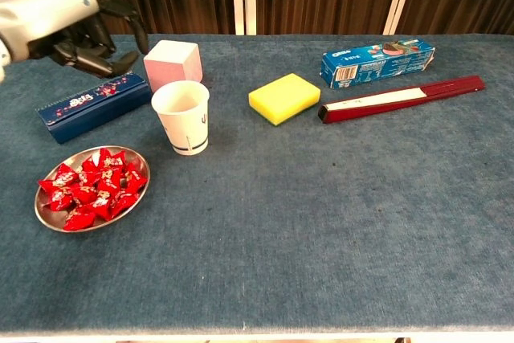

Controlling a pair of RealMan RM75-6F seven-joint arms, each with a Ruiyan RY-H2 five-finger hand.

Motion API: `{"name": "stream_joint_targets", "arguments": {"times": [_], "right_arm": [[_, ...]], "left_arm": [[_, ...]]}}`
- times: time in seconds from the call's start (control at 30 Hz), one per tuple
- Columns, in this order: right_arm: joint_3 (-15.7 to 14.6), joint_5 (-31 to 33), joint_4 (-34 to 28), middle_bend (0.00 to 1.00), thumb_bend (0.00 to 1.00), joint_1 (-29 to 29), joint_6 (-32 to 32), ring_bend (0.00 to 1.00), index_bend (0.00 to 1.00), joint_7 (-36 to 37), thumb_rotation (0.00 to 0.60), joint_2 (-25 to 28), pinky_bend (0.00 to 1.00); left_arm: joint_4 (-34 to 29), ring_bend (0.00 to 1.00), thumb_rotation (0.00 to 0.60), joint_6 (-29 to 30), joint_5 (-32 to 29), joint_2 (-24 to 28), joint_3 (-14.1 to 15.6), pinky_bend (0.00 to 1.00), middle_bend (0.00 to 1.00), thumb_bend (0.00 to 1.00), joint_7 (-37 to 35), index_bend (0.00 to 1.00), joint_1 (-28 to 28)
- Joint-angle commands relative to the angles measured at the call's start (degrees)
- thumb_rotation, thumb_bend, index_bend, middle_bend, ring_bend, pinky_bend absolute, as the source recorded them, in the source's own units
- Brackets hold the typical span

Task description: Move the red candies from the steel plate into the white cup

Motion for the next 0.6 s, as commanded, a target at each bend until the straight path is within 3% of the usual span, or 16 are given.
{"name": "stream_joint_targets", "arguments": {"times": [0.03,0.17,0.3,0.6], "right_arm": [[0.0,-0.1,0.0,0.01,0.15,0.2,-0.2,0.0,0.0,-0.1,0.6,-0.1,0.0],[0.1,-0.2,-0.1,0.01,0.15,0.5,-0.5,0.0,0.0,-0.2,0.6,-0.3,0.0],[0.0,-0.5,-0.4,0.01,0.15,0.7,-0.7,0.0,0.0,-0.7,0.6,-0.3,0.0],[-0.1,-0.7,-1.4,0.01,0.15,0.6,-0.3,0.0,0.0,-1.5,0.6,0.0,0.0]], "left_arm": [[-1.8,0.87,0.513,4.3,3.6,3.3,3.1,0.81,0.97,0.38,-2.7,0.42,4.1],[-1.1,0.87,0.588,5.6,5.8,4.7,7.1,0.81,0.97,0.29,-4.3,0.42,7.3],[0.9,0.87,0.6,4.3,7.3,3.6,10.2,0.81,0.97,0.21,-5.9,0.42,8.7],[5.8,0.87,0.6,-0.8,7.2,-1.2,11.0,0.81,0.97,0.17,-4.7,0.42,7.6]]}}
